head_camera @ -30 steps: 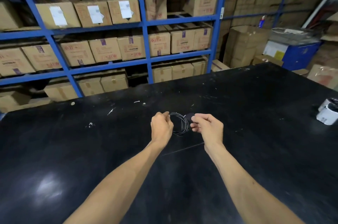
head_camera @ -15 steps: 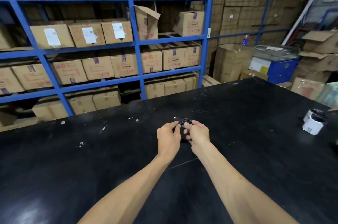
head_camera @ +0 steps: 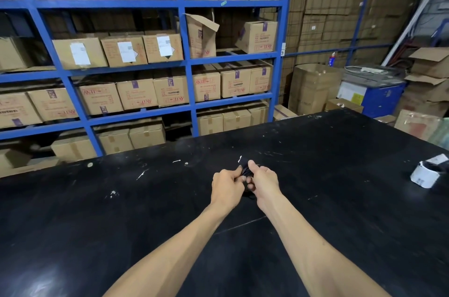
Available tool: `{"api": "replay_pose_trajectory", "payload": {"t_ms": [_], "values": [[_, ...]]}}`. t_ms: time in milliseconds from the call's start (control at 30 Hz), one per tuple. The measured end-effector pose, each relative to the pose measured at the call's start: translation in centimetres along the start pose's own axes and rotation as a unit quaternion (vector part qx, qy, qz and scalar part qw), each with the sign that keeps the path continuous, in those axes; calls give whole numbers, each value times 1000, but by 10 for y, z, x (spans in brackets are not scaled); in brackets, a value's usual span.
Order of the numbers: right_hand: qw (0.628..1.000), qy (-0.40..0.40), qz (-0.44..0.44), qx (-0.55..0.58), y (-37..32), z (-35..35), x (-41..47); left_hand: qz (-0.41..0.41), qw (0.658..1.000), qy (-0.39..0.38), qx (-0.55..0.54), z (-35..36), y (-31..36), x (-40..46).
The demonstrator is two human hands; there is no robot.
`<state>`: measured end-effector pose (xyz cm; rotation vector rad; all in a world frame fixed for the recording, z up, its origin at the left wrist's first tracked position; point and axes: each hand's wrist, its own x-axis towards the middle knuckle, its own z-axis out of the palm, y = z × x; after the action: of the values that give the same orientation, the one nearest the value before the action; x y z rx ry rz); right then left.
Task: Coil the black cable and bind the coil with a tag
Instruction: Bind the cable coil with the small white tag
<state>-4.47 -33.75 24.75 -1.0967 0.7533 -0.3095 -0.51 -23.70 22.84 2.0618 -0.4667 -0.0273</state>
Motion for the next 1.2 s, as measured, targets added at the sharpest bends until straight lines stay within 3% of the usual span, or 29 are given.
{"api": "replay_pose_trajectory", "payload": {"t_ms": [233, 367, 600, 733, 867, 933, 1067, 1133, 1200], "values": [[998, -58, 21, -6, -14, -11, -1, 17, 998, 9, 58, -3, -8, 8], [992, -9, -32, -119, -13, -14, 8, 53, 991, 10, 120, 0, -16, 7], [989, -79, -9, -128, -24, -17, 10, 183, 919, -28, 347, -8, -26, 11], [980, -114, 41, -159, -26, -21, 11, 280, 897, -21, 341, -9, -36, 3], [971, -109, 39, -211, -18, -28, 13, 311, 883, -28, 350, -4, -44, -4], [970, -115, 39, -208, -15, -29, 9, 296, 899, -34, 323, -4, -46, -3], [981, -77, -2, -178, -14, -25, 7, 157, 977, -31, 138, -7, -39, -1], [984, -66, -16, -166, -12, -23, 8, 80, 995, -53, 43, -10, -30, 0], [967, -58, -72, -237, -9, -23, 8, -21, 997, -70, -35, -12, -26, 7]]}}
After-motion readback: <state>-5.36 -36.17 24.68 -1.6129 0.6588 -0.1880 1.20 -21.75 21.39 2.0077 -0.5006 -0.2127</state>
